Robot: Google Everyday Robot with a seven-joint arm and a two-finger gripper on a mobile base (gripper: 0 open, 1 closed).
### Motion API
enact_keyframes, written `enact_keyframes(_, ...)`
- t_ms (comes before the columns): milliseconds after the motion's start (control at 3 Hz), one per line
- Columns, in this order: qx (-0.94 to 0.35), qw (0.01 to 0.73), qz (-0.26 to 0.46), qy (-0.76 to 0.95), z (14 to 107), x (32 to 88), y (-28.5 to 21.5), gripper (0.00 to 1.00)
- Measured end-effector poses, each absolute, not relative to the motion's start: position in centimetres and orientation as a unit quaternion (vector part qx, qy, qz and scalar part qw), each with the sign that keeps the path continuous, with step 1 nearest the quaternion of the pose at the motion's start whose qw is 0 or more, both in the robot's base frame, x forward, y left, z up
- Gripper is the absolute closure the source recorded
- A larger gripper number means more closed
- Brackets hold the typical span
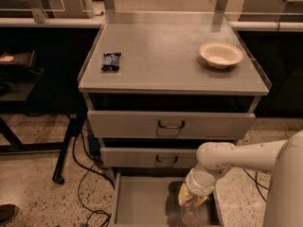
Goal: Place water bottle into bottom drawer
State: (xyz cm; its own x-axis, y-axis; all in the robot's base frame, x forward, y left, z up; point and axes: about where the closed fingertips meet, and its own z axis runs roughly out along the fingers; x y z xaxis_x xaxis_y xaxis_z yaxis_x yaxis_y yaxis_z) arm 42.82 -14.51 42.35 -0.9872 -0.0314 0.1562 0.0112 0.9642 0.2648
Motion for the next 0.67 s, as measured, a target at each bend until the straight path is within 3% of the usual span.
enact_keyframes(667,-0.005,0.112,-0.170,-0.979,39.4,43.2,-14.8,1.00)
